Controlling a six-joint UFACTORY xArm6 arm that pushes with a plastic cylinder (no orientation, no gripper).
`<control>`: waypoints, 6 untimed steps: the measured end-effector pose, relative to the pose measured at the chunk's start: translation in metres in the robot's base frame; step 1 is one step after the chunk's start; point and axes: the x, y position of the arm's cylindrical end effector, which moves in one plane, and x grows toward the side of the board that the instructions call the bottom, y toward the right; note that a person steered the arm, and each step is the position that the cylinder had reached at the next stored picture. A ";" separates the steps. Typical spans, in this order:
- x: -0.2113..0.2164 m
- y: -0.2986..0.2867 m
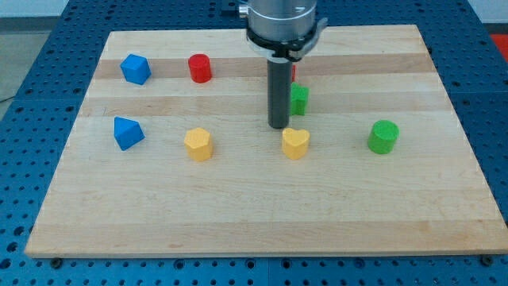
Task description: Slide the green star to the red star
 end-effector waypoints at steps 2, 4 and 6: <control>-0.009 0.040; -0.038 0.005; -0.019 -0.035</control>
